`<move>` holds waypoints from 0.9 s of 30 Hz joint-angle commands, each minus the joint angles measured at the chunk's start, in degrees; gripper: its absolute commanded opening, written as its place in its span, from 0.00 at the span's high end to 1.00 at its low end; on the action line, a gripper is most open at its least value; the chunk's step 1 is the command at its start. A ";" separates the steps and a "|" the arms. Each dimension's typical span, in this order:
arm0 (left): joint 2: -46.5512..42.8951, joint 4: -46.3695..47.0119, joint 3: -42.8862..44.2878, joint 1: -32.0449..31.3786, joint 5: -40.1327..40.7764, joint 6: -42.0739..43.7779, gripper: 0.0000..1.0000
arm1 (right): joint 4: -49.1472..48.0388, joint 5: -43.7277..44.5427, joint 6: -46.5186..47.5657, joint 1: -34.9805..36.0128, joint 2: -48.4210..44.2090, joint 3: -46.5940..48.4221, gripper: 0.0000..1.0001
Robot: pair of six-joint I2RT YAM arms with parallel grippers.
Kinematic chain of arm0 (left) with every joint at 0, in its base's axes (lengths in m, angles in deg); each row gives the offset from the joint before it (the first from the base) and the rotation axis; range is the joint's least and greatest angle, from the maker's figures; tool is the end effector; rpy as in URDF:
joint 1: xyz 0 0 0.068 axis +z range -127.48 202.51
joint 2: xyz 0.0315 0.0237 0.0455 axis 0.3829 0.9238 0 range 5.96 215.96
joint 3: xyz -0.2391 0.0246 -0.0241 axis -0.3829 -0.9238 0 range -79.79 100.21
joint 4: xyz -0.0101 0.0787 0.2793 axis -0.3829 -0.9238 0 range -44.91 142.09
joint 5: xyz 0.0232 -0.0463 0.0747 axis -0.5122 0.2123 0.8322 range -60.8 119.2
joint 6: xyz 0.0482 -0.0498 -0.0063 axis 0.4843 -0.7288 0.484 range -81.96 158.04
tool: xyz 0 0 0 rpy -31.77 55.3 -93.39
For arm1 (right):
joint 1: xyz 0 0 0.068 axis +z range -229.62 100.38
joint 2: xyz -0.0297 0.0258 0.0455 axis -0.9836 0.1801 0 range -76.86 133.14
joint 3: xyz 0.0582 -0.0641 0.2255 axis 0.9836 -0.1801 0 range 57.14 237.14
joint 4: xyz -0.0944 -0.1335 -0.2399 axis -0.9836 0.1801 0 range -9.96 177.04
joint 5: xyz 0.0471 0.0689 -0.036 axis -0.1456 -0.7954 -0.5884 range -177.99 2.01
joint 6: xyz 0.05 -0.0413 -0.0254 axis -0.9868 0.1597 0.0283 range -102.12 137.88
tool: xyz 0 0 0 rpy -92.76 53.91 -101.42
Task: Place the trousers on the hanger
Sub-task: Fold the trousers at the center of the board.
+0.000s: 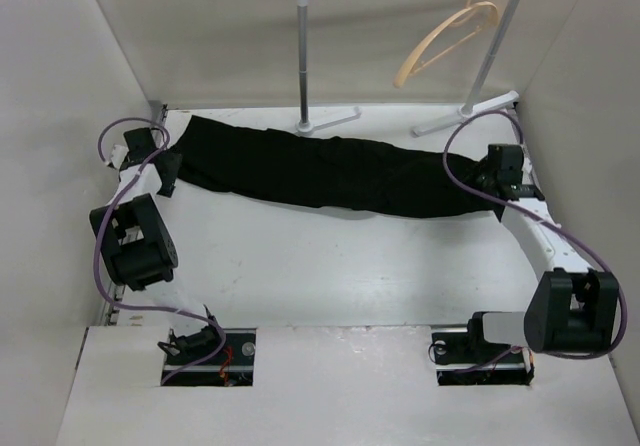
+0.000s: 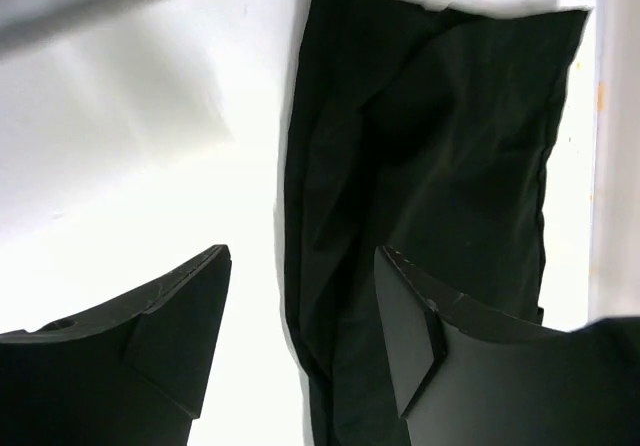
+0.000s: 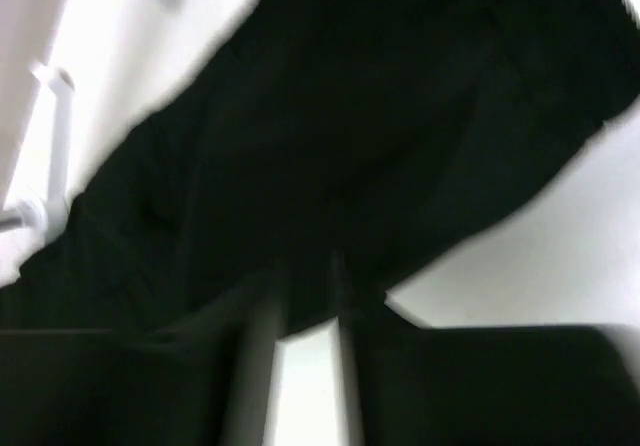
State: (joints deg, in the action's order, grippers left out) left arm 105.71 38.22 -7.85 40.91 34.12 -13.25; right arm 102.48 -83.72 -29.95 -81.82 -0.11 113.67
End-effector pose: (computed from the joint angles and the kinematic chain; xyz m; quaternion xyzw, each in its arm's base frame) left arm 0.4049 0.1399 0.1795 -0.5352 0.7381 -0.0783 0.4034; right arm 0.3419 -0.0174 0.2115 0.4005 0.8231 0.1242 0.3831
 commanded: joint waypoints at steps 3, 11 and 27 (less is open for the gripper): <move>1.59 15.45 -2.69 0.02 -12.57 -2.68 0.41 | -3.63 -2.34 0.37 0.22 -8.01 -9.06 0.40; 9.50 15.97 1.09 0.02 -11.61 -1.71 0.41 | -4.07 -4.19 -0.33 -1.28 -11.18 -14.25 0.25; 17.06 10.09 7.78 0.46 -4.40 0.22 0.83 | -11.79 -3.04 -1.74 -11.29 6.02 -9.52 0.28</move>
State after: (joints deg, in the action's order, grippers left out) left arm 123.19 49.36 -1.97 41.30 27.02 -14.12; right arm 96.75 -86.73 -31.46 -91.74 2.12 99.75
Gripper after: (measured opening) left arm 0.188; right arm 0.742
